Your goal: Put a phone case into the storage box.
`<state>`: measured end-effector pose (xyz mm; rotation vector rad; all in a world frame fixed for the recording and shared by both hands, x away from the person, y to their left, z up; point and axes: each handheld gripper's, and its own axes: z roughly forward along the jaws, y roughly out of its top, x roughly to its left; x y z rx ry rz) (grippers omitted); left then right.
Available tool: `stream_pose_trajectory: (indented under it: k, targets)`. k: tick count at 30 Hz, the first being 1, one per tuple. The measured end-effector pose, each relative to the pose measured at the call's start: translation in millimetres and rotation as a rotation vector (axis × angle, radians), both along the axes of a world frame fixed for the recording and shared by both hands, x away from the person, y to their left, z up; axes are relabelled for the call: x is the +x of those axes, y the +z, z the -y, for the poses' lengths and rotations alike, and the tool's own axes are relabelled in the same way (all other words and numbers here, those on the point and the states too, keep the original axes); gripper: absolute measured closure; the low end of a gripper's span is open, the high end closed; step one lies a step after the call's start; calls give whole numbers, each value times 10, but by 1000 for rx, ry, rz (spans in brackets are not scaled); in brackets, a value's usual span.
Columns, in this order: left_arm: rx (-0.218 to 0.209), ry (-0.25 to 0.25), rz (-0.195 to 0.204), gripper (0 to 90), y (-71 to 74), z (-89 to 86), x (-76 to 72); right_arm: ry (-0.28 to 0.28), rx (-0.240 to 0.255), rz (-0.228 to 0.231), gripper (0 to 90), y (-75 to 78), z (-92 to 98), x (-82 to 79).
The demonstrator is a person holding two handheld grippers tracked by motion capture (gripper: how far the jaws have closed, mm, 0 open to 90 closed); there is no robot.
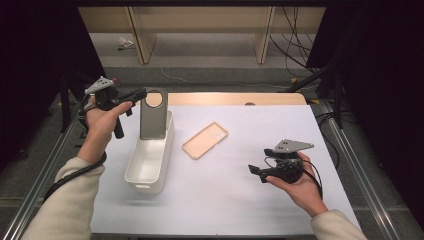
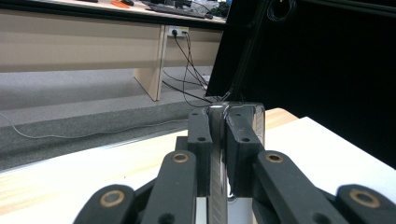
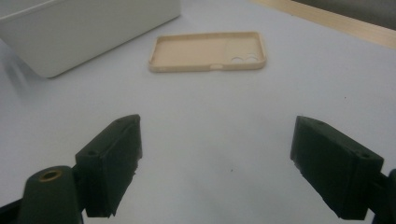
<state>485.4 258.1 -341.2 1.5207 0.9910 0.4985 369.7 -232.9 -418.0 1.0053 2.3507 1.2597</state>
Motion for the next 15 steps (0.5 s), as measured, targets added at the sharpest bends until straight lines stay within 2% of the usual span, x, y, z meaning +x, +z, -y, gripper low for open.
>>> stream_pose_trajectory:
  k: [15]
  targets:
    - [17,12,-10,815,-104,25,114,-2,0,1,175,1,2,1]
